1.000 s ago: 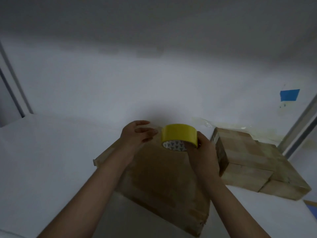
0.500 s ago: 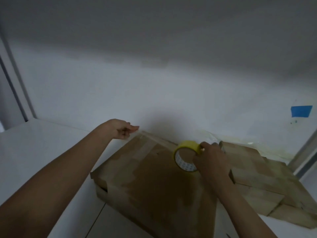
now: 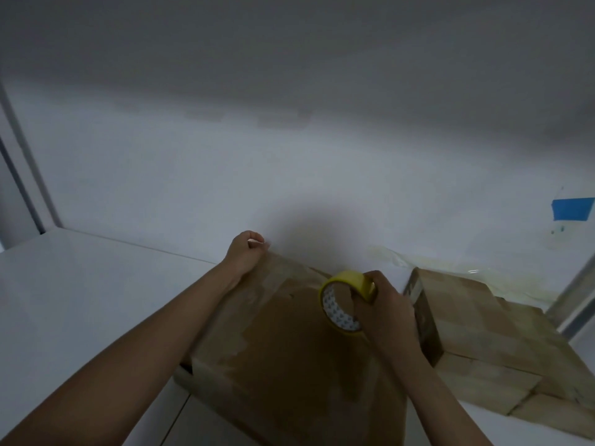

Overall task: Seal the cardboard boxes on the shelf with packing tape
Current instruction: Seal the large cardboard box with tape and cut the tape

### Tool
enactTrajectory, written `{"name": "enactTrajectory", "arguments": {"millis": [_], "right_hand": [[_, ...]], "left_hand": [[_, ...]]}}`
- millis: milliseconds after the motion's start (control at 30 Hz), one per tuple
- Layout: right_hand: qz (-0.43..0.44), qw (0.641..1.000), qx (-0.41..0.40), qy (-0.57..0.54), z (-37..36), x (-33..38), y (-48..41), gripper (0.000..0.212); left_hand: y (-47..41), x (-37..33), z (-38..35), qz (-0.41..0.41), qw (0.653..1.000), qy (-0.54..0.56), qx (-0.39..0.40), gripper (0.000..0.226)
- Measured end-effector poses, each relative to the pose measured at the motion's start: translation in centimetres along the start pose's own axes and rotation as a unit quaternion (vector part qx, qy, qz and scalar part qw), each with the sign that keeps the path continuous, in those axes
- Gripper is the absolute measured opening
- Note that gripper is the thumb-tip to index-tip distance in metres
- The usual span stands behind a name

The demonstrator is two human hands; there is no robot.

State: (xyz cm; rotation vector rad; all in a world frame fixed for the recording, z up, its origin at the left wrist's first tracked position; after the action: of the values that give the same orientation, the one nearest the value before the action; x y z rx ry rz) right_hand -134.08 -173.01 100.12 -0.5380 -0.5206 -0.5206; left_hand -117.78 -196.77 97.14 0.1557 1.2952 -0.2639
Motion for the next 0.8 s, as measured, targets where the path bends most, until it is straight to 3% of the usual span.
{"name": "enactTrajectory", "arguments": {"millis": [100,233,400,567,633,700,800], "right_hand": [[0.011,1.0,-0.006,0.016,-0.1,0.3,0.0,0.032],[0.035,0.998,-0.027,0.055,-0.7,0.0,-0.1,0.056],[0.056,0.997,0.009,0.06,-0.5,0.2,-0.2,0.041],[0.042,0.996,0.064,0.054,-1.2,0.0,0.3,0.044],[0.018,0.997,0.061,0.041,-1.4,-0.4,0.6,0.04],[0.019,0.997,0.055,0.054,-1.4,-0.3,0.5,0.039],[0.029,0.992,0.072,0.099,-1.1,0.4,0.2,0.04]], "left_hand": [[-0.1,0.4,0.1,-0.035,0.997,-0.055,-0.032,0.013],[-0.2,0.8,0.4,-0.11,0.989,-0.079,-0.062,0.024],[-0.4,1.5,0.8,-0.133,0.982,-0.097,-0.091,0.031],[-0.1,2.4,1.8,-0.171,0.965,-0.185,-0.069,0.023],[0.1,2.4,2.4,-0.2,0.942,-0.266,-0.045,0.02],[0.5,2.2,2.3,-0.253,0.884,-0.394,-0.018,0.017],[0.9,1.8,1.9,-0.286,0.826,-0.485,0.001,0.014]]}}
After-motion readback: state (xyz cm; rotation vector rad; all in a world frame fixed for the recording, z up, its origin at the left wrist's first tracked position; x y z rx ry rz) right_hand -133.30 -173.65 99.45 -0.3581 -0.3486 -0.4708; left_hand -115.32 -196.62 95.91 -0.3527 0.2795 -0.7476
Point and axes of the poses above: each hand's wrist, its own y-axis away from the middle knuckle, its own z-axis out of the back of the hand, x = y × z, the point moved 2 cm from there along -y, towards the middle knuckle
